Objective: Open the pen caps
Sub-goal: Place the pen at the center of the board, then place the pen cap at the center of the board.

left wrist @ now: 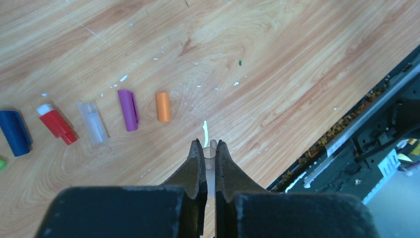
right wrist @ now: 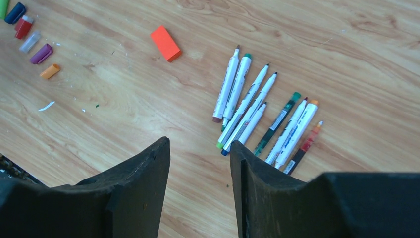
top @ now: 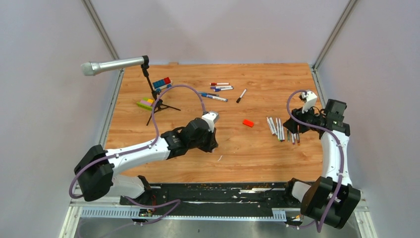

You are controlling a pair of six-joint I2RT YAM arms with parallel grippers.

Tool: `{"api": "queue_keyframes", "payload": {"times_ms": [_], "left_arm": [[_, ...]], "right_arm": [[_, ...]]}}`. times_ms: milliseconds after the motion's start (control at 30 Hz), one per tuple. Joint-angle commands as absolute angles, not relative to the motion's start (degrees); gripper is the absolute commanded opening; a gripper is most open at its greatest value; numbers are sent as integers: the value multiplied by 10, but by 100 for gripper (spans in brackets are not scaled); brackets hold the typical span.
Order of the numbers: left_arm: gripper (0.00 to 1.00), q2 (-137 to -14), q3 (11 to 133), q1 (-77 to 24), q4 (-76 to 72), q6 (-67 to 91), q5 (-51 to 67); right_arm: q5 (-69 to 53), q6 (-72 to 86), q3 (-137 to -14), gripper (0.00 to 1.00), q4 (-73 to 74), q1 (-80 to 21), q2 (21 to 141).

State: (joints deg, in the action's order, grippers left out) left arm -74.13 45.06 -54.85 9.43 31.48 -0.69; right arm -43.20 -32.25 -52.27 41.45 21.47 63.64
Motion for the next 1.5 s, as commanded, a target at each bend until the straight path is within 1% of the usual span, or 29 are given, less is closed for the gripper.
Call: {"api": "queue_keyframes", "payload": {"times_ms": [0,233,533,700,967,1167,1467], "left_arm": [[4,-759,490,-559,120,291,-72],[4,-805,509,-562,111,274,-115],[5,-922,586,-568,139,259,-113],[6,-953,609,-577,122,266,-87],[8,-1011,641,-587,146,277,-91],[14,-1032,656,-588,165,277,-97],[28,-1024,678,-589,196,270,-103]], "right_arm": [[-481,-363,-519,49,418,222,630],[-484,-375,-516,49,416,224,644],[-475,-378,-514,49,413,228,665],[-478,-379,-513,49,412,229,668],[-490,-381,-513,49,415,229,670],[-494,-383,-515,49,419,228,668],[-505,-388,-518,49,426,228,665]]}}
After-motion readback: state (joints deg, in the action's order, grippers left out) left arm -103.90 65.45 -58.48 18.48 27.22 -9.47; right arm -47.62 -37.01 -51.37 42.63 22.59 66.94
